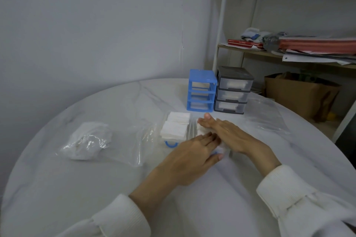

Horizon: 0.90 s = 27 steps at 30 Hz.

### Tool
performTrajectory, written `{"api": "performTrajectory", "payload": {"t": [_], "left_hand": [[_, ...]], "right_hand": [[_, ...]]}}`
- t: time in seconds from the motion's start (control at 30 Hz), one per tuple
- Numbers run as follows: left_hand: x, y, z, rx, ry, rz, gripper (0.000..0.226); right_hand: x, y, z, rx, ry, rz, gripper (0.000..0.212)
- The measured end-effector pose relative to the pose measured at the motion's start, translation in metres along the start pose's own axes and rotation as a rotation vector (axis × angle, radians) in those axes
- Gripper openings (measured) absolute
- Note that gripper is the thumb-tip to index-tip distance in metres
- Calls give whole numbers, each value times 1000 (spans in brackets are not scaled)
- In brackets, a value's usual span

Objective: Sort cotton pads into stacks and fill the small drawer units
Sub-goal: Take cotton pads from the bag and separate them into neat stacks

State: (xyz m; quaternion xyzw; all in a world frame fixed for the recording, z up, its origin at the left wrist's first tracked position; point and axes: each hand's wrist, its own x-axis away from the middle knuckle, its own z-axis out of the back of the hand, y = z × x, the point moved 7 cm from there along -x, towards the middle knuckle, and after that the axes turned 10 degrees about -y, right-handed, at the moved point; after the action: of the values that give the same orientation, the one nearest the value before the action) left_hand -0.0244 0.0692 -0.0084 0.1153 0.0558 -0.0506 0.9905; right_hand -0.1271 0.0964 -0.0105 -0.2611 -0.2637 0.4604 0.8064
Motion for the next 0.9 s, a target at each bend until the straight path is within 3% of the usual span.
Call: {"api": "performTrajectory", "payload": {"t": [0.1,0.33,0.5,0.67,0.9], "left_hand": [[1,-2,-2,-35,-33,3,57],[4,-5,1,-55,-59,12,52],[6,-8,6,-59,-31,30,48],[7,-8,12,-77,1,31,49],[8,-12,4,-120,-28,11,47]], "right_hand": [[2,-3,-2,40,-21,-14,99],[6,-3,-1,-17,-70,-2,80],[4,4,5,-41,-15,79,47],[2,8,17,189,46,144,39],[6,10,7,439,-112,144,42]]}}
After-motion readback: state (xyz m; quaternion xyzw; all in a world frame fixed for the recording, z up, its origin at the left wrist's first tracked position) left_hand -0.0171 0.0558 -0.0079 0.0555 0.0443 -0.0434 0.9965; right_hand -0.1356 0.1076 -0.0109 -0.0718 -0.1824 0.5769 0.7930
